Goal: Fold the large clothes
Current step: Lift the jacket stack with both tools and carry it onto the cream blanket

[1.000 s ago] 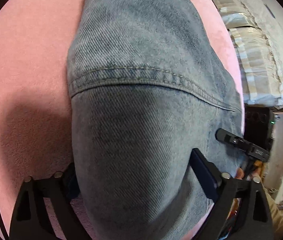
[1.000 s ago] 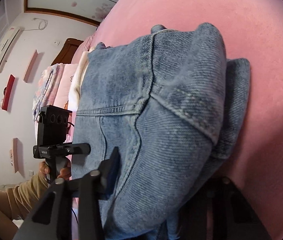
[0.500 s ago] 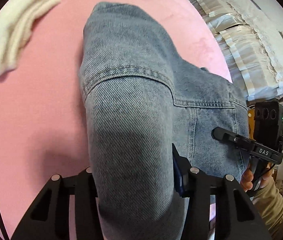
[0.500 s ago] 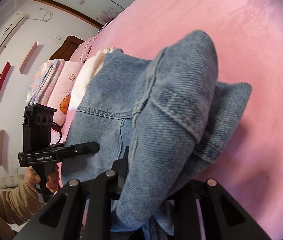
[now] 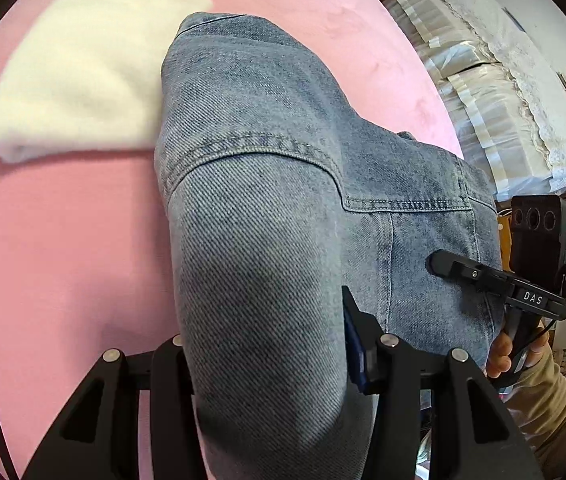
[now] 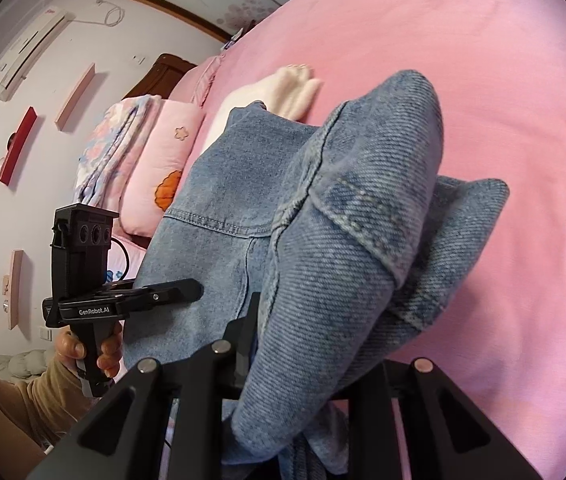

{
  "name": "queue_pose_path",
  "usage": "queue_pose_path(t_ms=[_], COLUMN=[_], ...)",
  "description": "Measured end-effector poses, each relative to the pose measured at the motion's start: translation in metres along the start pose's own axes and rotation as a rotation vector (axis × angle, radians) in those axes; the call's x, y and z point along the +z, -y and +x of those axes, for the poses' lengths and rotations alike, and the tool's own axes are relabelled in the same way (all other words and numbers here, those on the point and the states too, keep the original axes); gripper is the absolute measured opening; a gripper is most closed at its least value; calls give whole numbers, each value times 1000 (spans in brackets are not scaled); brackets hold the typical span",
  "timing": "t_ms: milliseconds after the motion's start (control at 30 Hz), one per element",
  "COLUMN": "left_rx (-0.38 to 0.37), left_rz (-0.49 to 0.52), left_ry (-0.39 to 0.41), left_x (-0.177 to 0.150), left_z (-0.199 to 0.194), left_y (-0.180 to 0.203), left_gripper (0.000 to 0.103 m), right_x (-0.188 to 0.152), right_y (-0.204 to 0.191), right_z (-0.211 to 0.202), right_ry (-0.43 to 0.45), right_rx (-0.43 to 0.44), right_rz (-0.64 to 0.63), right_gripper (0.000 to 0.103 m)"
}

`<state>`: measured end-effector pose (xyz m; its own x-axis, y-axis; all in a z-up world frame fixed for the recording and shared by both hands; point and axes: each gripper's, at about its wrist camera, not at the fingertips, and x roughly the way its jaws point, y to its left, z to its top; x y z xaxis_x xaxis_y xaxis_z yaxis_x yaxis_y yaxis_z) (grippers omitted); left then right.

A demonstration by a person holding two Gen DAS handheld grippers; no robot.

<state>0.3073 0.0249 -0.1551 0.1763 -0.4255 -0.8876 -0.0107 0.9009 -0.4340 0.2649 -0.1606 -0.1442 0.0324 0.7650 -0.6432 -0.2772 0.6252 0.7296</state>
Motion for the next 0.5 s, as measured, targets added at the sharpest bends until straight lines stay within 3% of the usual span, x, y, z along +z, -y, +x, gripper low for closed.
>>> queue_pose_path(t_ms=[300,500], left_rx=[12,38], left_rz=[15,49], left_ry=[52,128], left_x=[66,127], left_z=[-52,-76], left_y=[-59,-105], left_gripper=[47,47], right_x=[46,110], right_y=[-63,-92], right_z=[51,90], right_ry=[28,54], right_rx=[41,52], right_rz=[-38,-88], right_gripper=[20,20])
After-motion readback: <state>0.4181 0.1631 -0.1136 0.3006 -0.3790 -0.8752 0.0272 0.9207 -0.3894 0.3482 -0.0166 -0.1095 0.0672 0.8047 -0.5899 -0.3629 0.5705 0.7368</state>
